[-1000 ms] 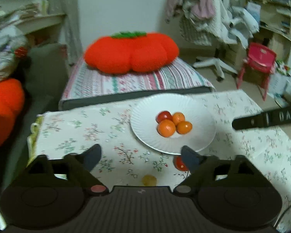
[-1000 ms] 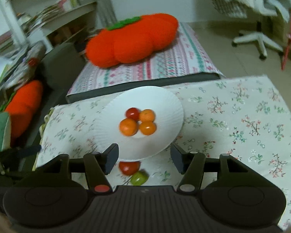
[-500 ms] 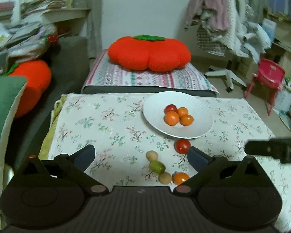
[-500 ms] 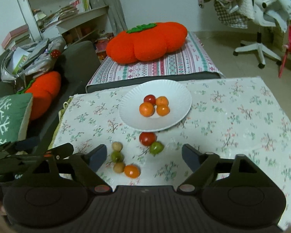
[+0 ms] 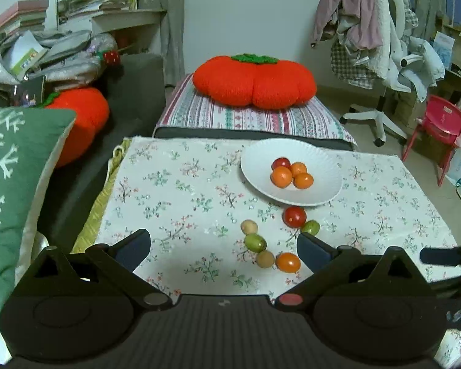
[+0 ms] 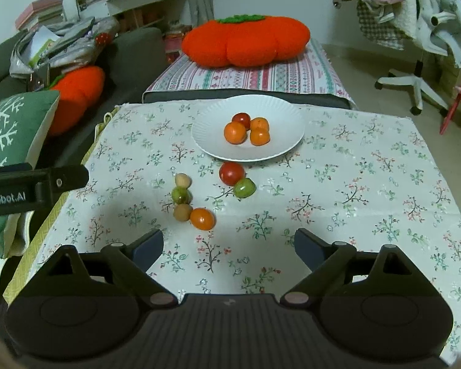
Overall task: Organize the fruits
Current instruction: 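Lift both tools away from the plate back toward the remaining fruits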
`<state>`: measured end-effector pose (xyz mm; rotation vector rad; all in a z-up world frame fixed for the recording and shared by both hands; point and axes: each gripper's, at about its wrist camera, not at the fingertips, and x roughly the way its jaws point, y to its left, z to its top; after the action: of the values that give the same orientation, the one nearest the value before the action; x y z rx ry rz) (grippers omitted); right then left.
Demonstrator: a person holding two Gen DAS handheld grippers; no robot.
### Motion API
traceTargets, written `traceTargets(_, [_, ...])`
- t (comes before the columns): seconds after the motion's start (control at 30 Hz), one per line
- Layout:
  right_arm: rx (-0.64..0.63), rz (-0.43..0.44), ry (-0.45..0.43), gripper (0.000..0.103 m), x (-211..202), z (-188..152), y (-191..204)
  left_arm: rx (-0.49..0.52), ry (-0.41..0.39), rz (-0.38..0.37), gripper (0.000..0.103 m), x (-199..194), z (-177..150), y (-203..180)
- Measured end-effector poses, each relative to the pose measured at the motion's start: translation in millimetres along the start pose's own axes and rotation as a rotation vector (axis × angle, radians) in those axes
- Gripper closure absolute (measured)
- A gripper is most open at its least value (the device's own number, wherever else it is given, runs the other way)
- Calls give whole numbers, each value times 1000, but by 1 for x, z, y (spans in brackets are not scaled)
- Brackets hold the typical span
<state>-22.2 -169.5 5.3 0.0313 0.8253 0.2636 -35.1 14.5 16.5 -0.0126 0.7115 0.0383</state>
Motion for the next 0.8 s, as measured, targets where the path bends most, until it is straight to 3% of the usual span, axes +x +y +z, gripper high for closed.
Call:
traceTargets(0.17, [62, 20, 13, 10, 0, 2, -3, -27, 80, -28, 11, 20, -5, 11])
traceTargets(0.33, [145, 54, 41, 10, 0, 9, -6, 25, 20, -31, 11, 14, 4, 17])
traceTargets(0.47, [-25, 36, -7, 7, 7, 11, 1, 56, 59, -28, 11, 34, 8, 12])
traceTargets(0.5, [-59, 38, -10, 8, 15, 11, -1, 72, 67, -27, 11, 41, 9, 7])
traceTargets(0.57, [-103, 29, 43, 21, 32, 15, -5, 119, 65, -13, 11, 51, 10, -2])
traceTargets(0.63, [-149, 46, 41, 19, 36, 18, -8, 150, 74, -13, 11, 60, 12, -6])
traceTargets(0.8, [-201, 76, 21, 20, 51, 19, -19, 118, 130, -38, 11, 93, 11, -6])
